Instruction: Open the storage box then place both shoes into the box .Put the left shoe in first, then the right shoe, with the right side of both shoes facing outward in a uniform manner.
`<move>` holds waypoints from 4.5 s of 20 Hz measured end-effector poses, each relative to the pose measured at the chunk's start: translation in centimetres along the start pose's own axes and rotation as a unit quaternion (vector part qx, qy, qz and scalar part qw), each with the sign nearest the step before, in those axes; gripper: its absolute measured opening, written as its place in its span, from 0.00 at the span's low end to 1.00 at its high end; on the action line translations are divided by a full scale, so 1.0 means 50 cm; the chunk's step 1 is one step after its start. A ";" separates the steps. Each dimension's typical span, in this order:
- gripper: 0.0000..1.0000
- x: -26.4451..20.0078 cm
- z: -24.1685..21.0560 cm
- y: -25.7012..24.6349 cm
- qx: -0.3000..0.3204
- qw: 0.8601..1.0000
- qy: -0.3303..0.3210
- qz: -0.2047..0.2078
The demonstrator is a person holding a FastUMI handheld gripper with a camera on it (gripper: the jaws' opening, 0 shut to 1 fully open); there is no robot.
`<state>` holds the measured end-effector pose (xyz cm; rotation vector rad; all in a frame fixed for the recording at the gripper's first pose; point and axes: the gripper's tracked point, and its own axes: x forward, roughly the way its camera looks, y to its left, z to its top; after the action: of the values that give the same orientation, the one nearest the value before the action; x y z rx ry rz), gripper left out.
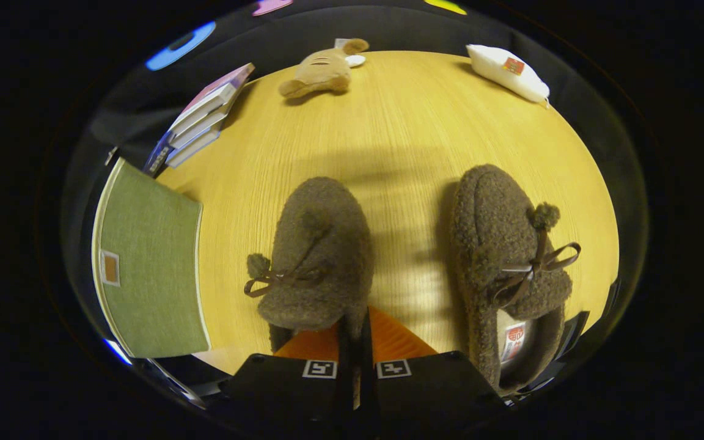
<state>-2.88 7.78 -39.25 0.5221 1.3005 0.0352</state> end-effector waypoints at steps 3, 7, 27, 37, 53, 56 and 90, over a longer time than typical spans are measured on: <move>0.06 -0.016 0.004 0.010 0.007 1.000 -0.009 0.011; 0.06 -0.055 0.019 0.028 0.016 0.999 -0.024 0.025; 0.06 -0.322 0.143 0.429 0.038 0.980 -0.069 0.183; 0.06 -0.247 0.091 0.655 0.021 0.981 -0.019 0.193; 0.06 -0.102 -0.002 0.760 0.054 0.983 0.059 0.163; 0.08 -0.095 -0.015 0.774 0.062 0.980 0.074 0.175; 0.98 -0.332 0.095 0.008 -0.035 0.993 -0.103 0.035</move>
<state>-3.11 1.30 -23.25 0.4978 1.0749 0.0827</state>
